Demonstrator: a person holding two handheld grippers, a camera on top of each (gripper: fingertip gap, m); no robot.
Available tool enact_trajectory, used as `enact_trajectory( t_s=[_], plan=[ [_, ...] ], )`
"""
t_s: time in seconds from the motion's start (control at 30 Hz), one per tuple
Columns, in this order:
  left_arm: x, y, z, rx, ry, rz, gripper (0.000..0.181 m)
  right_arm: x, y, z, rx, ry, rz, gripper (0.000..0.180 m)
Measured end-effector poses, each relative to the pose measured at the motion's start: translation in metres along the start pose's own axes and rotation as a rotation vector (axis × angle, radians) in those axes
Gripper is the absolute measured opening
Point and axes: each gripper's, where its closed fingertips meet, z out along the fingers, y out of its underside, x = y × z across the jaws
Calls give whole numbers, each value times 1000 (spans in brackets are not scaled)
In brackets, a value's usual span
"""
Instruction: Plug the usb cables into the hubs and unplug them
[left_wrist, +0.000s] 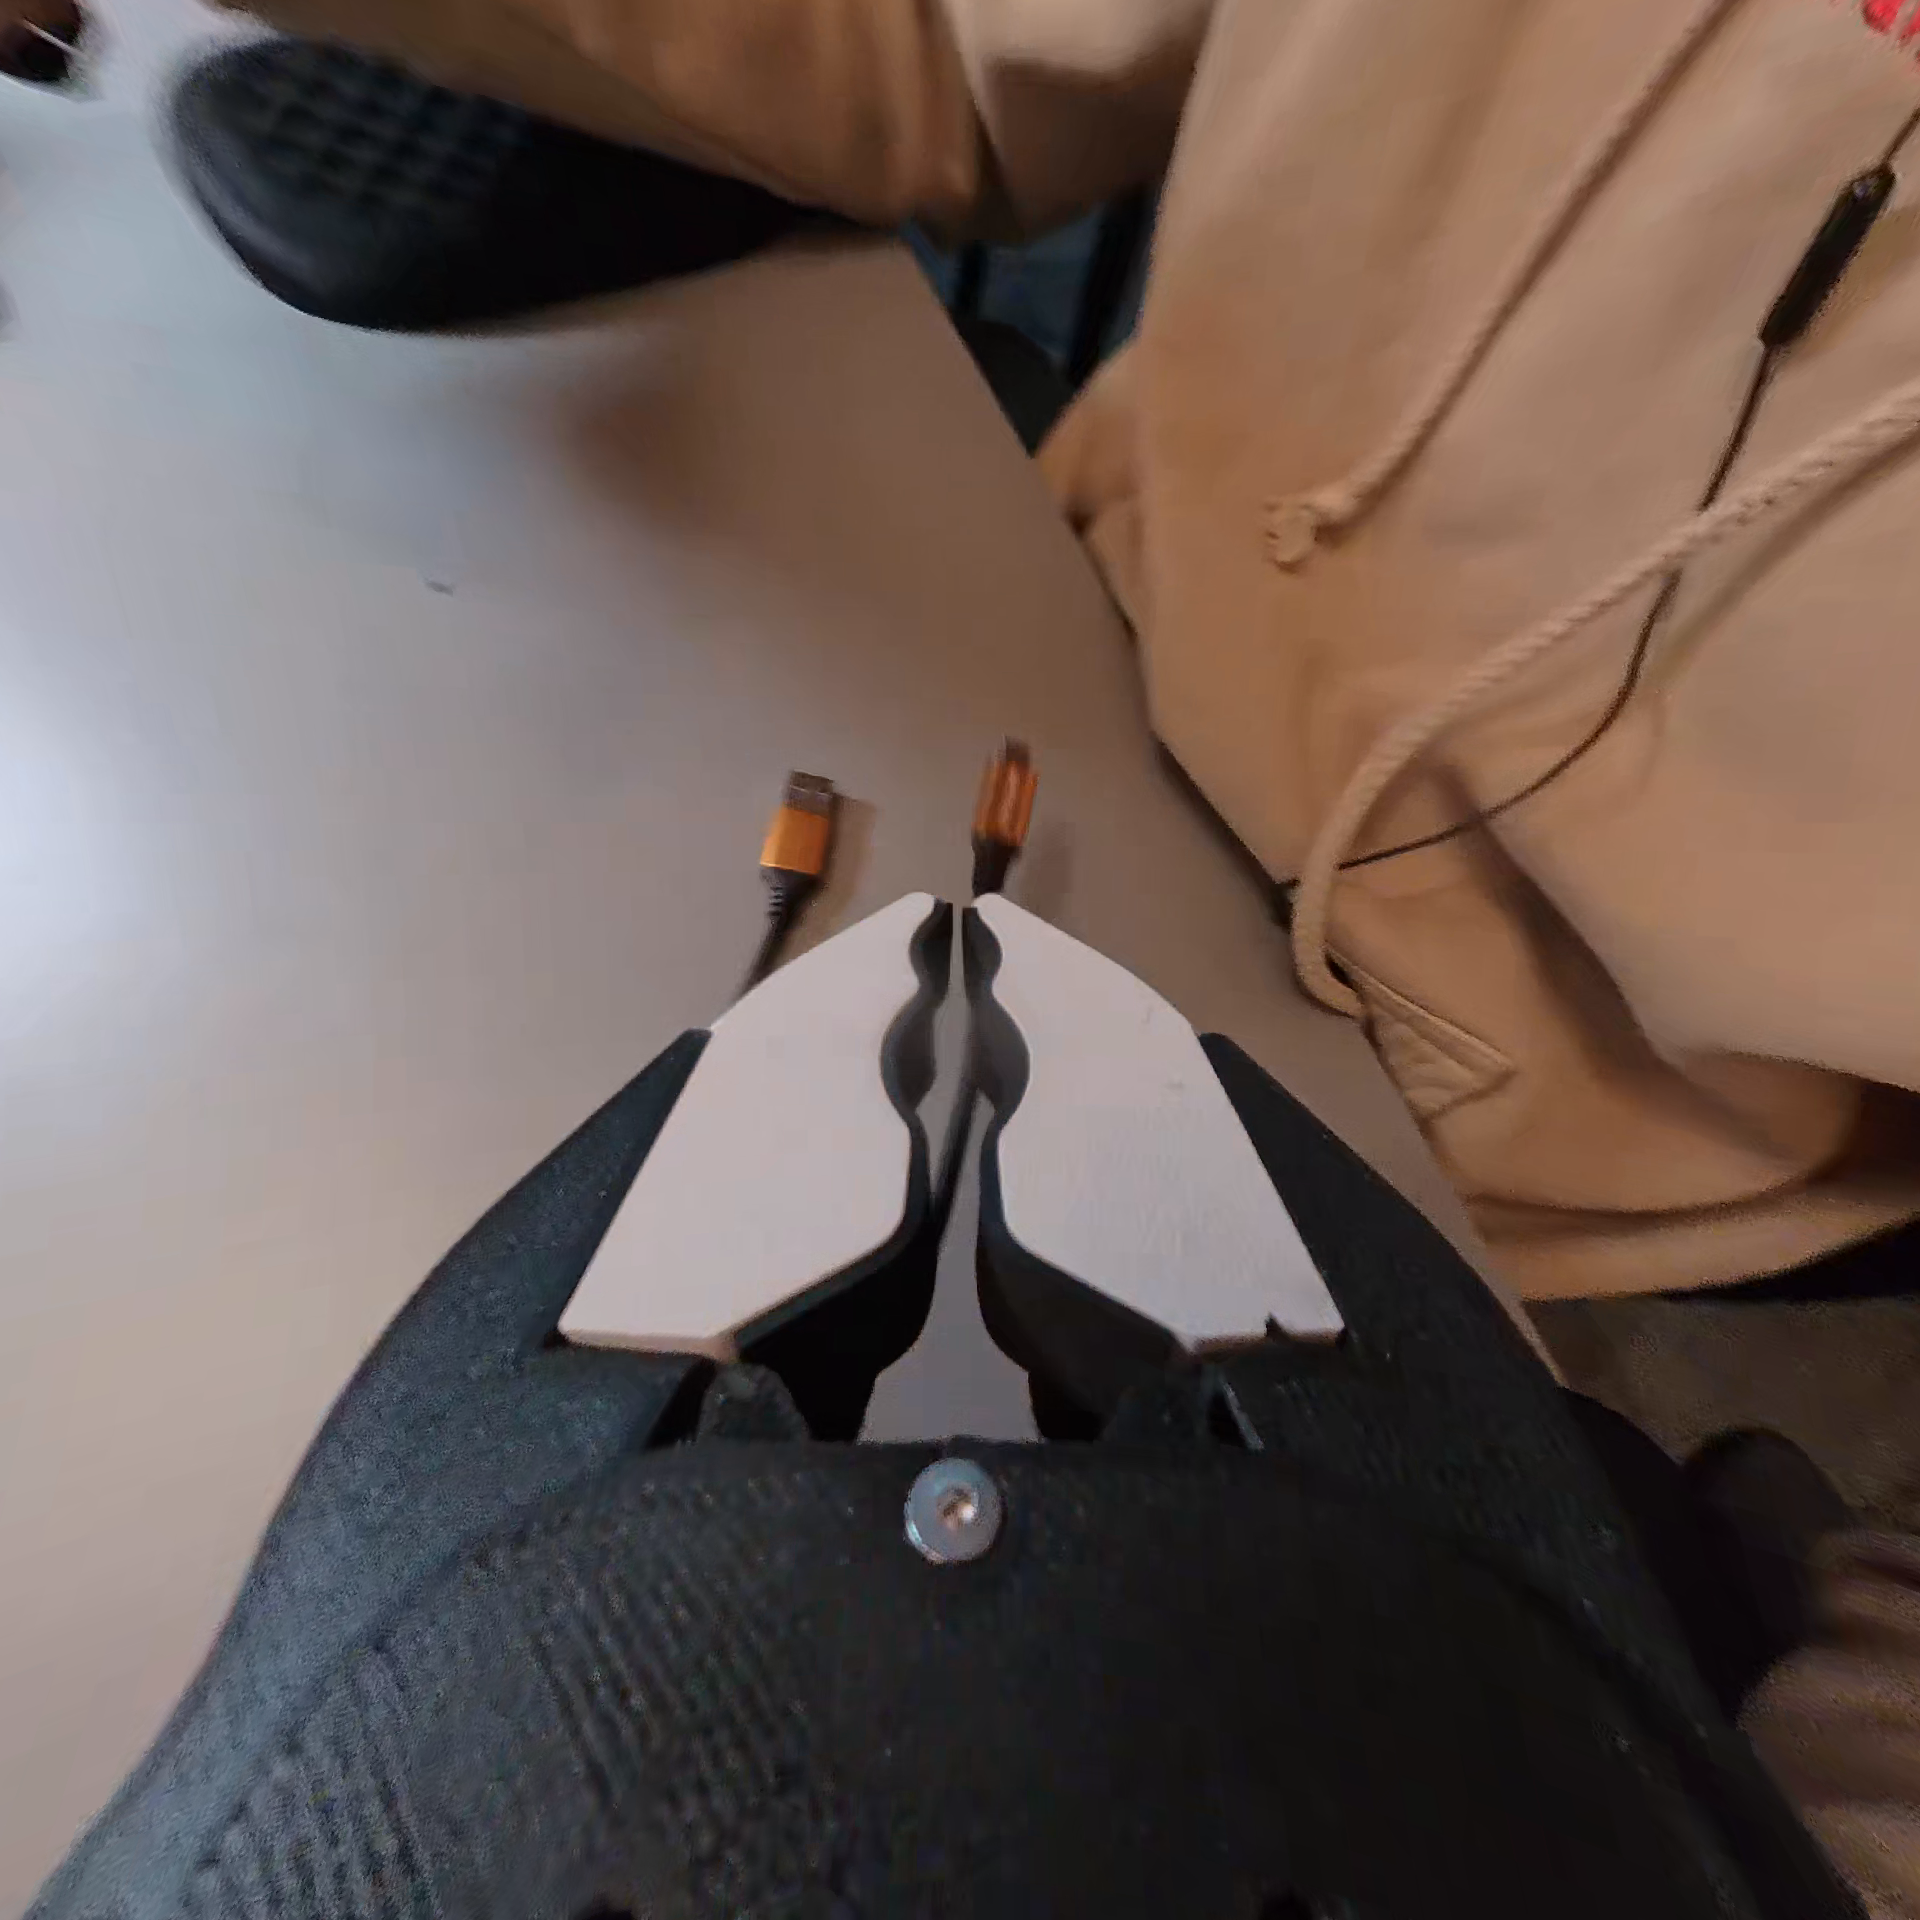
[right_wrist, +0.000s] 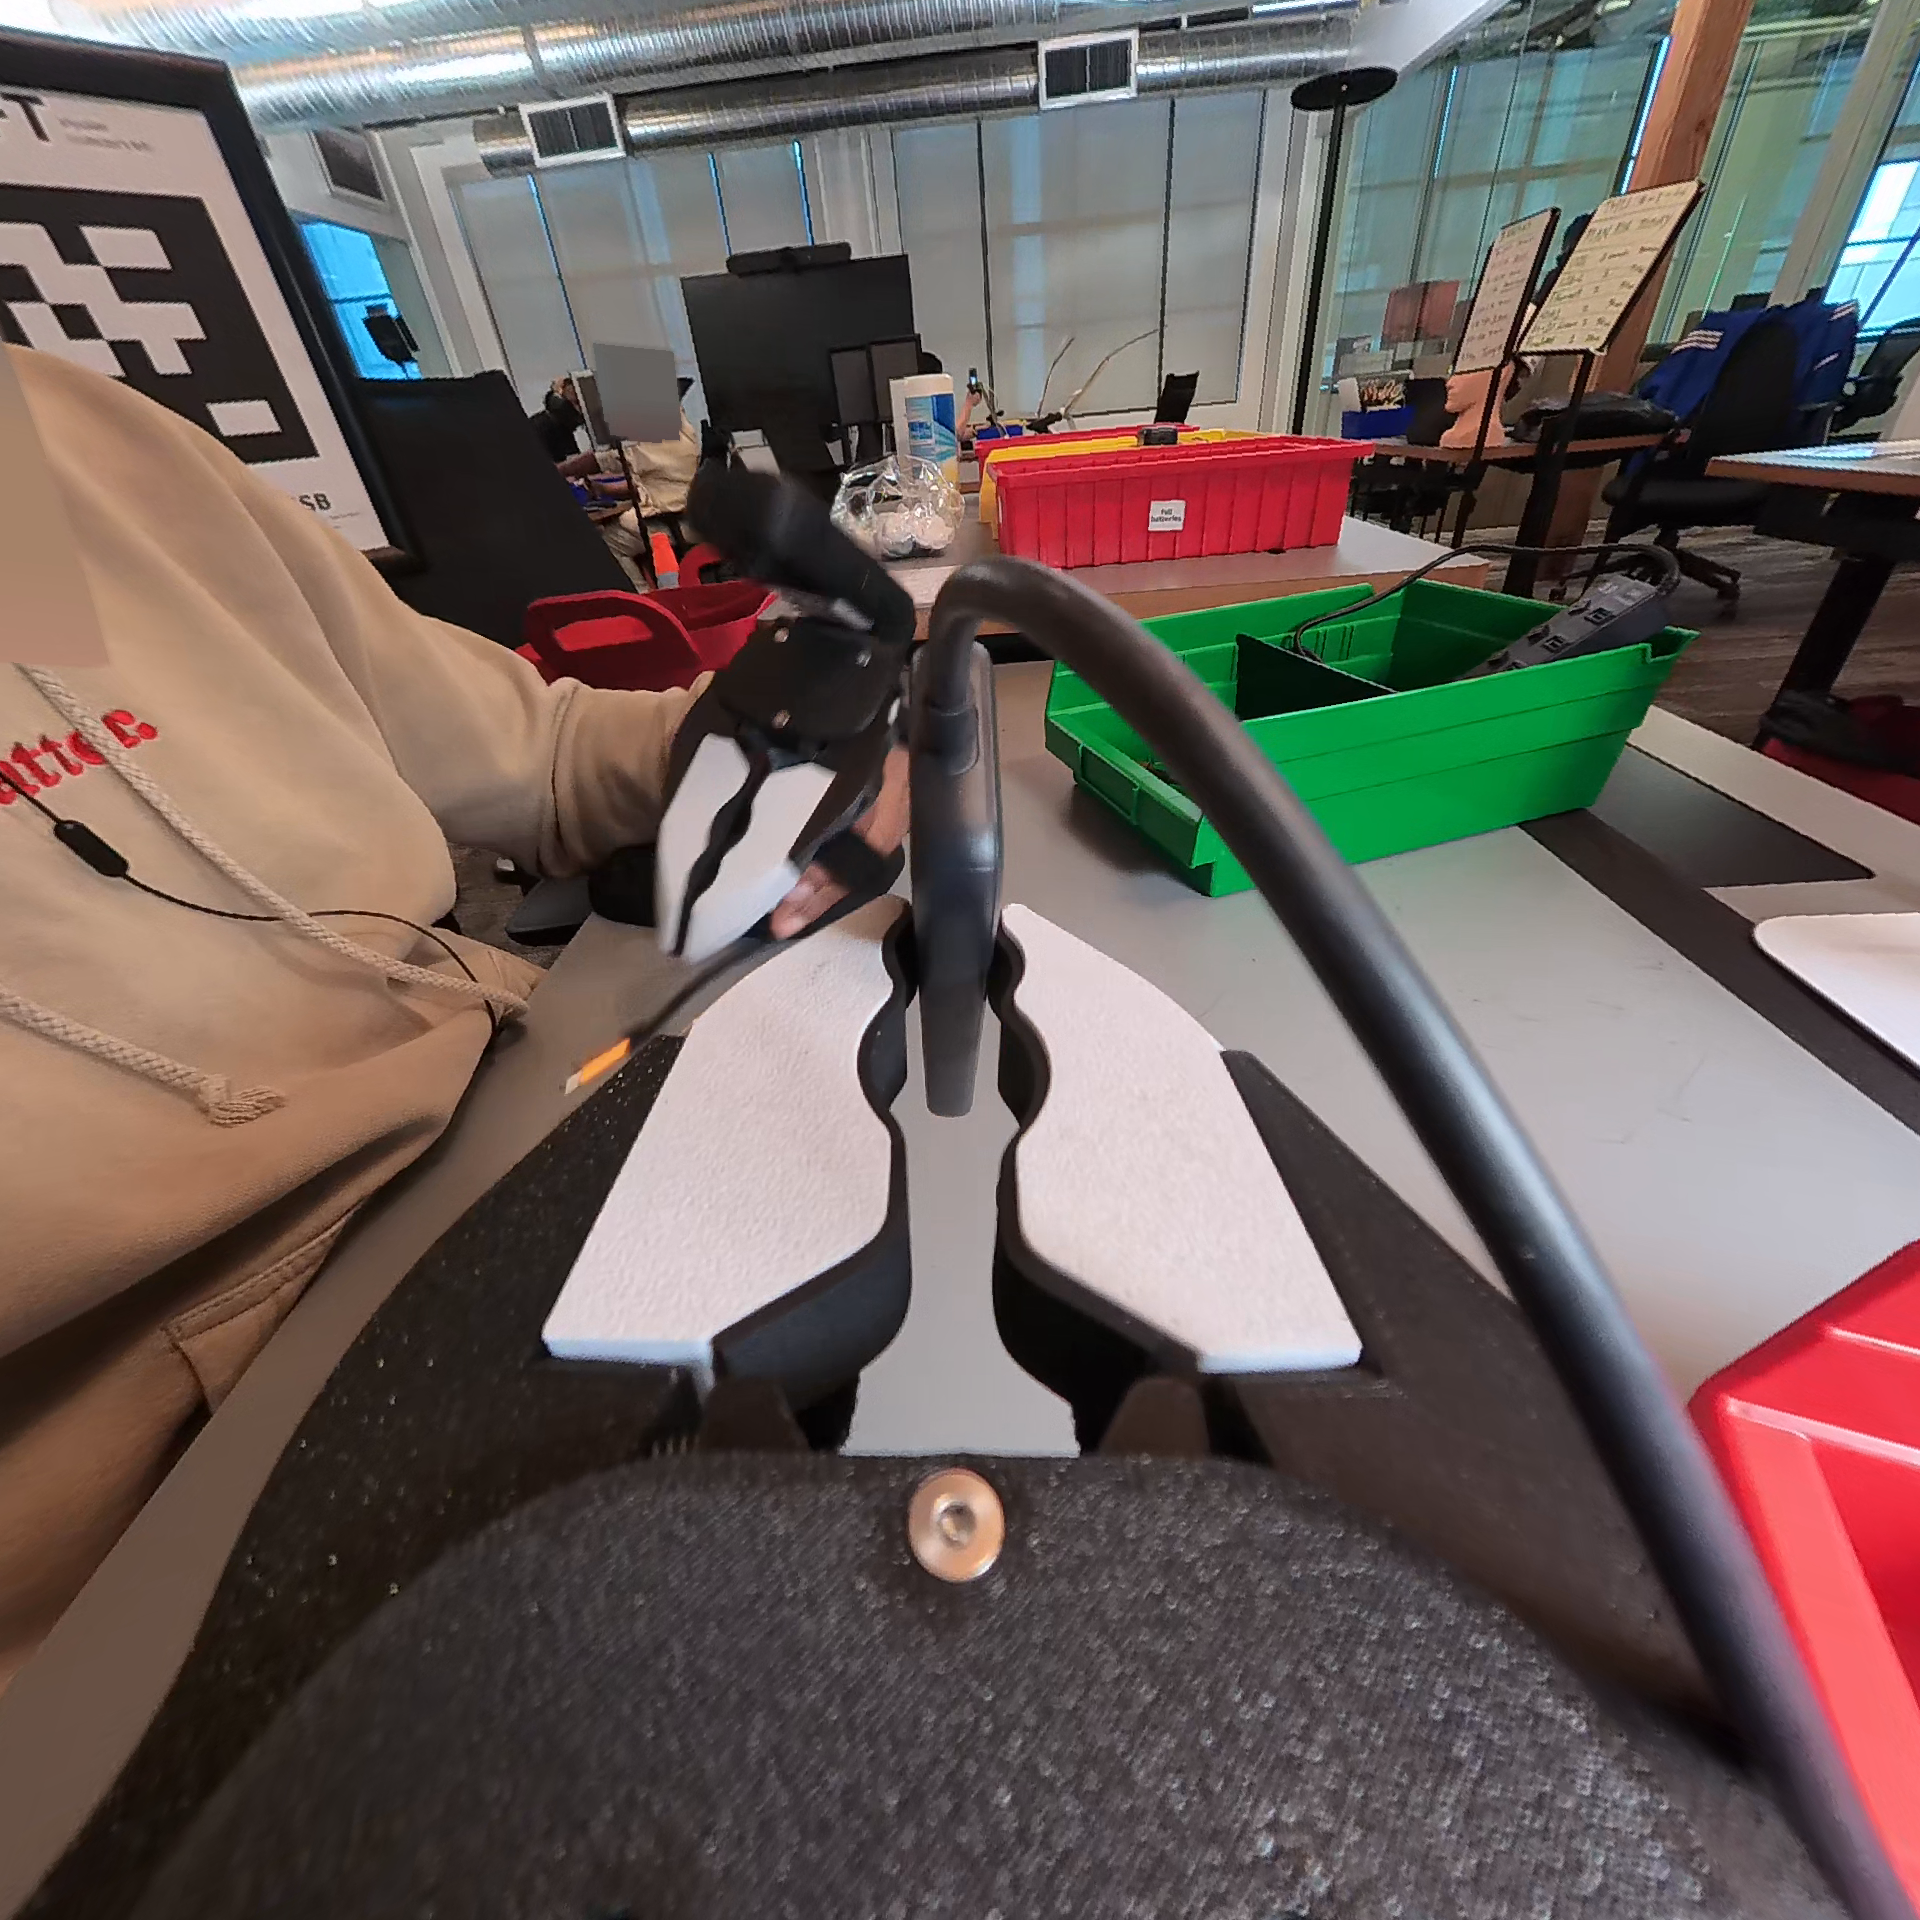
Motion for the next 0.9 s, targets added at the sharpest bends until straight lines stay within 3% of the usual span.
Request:
enact_trajectory(
  t_s=[0.1,0.23,0.33,0.53,0.9],
  plan=[
    [9,7,11,-53,84,-53,14,0,1,0,-3,-1,3,12],
    [-24,1,10,-29,-126,-27,18,0,2,1,-12,-2,2,12],
    [-39,10,18,-119,-238,17,23,1,3,1,-11,-2,4,12],
    [-43,27,46,-232,-238,42,23,0,2,0,-12,-6,5,12],
    [-55,23,50,-199,-296,64,12,-1,6,3,-30,-15,8,12]
  ],
)
